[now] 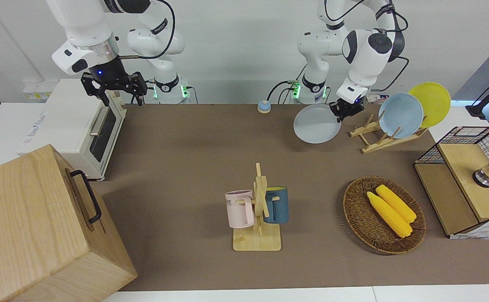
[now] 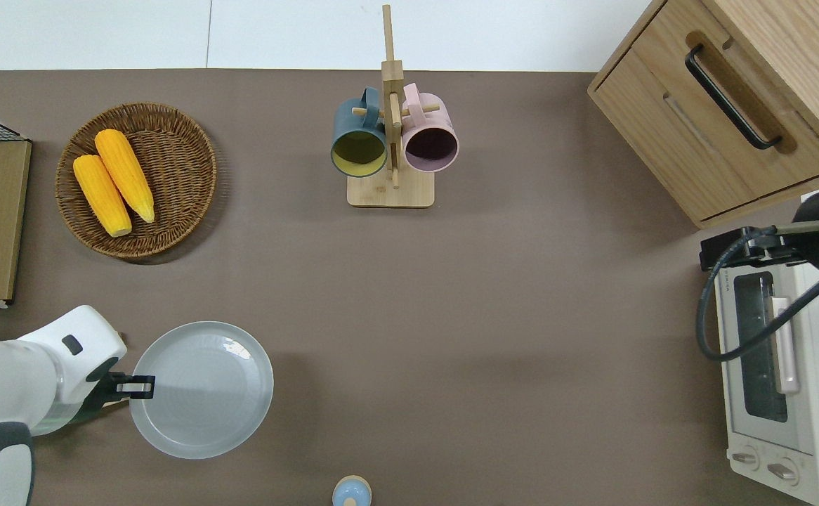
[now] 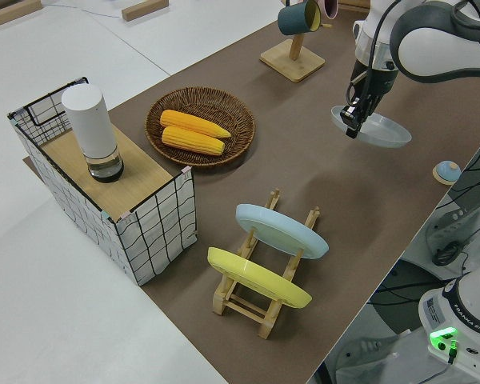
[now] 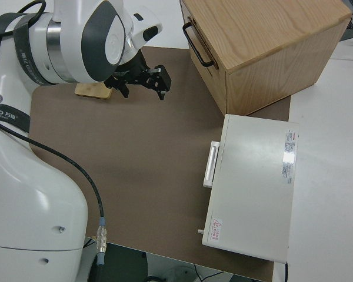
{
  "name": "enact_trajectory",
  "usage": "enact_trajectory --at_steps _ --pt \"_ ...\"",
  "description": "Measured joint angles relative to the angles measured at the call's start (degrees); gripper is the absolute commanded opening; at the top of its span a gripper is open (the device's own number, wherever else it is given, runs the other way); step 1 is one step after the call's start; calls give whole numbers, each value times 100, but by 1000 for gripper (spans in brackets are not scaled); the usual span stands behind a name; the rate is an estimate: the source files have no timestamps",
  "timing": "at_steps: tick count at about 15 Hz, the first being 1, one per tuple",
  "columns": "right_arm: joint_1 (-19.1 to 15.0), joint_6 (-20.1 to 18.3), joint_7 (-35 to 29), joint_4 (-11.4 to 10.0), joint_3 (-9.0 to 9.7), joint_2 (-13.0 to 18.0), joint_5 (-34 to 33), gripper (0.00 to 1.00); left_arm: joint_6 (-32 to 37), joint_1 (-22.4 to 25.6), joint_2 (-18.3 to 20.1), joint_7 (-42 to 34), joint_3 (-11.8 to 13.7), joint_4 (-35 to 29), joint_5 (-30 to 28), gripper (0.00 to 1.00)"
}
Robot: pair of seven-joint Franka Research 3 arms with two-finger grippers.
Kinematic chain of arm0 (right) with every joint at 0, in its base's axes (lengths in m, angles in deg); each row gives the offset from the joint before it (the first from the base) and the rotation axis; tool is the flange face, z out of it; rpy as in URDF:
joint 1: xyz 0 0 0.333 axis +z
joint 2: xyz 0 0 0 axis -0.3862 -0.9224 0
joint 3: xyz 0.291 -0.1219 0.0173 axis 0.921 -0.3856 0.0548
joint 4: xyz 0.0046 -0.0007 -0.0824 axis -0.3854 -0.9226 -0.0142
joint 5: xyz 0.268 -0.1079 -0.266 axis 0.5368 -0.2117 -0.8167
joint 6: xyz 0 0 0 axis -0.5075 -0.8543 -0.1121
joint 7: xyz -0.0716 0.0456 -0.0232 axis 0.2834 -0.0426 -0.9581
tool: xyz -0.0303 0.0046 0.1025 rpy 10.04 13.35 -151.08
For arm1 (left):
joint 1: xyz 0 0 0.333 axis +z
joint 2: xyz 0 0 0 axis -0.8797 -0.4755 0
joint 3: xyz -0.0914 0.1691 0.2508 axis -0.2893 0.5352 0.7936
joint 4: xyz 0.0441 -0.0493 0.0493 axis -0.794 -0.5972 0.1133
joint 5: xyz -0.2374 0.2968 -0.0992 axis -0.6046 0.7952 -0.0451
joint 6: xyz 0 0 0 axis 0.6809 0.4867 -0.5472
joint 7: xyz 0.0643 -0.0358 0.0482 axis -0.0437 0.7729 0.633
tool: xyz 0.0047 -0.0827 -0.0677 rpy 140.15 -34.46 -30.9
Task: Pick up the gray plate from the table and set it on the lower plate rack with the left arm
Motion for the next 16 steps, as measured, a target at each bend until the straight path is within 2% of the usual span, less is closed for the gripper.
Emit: enact_trajectory --at_steps 4,12,14,16 --pt "0 0 0 0 0 0 0 983 302 5 26 2 9 182 512 0" --pt "0 0 0 0 0 0 0 983 874 8 363 166 2 414 2202 0" --pt "0 0 0 0 0 0 0 983 1056 7 408 459 -155 414 2755 0" --pt "0 0 0 0 0 0 0 983 1315 5 400 935 -426 408 3136 0"
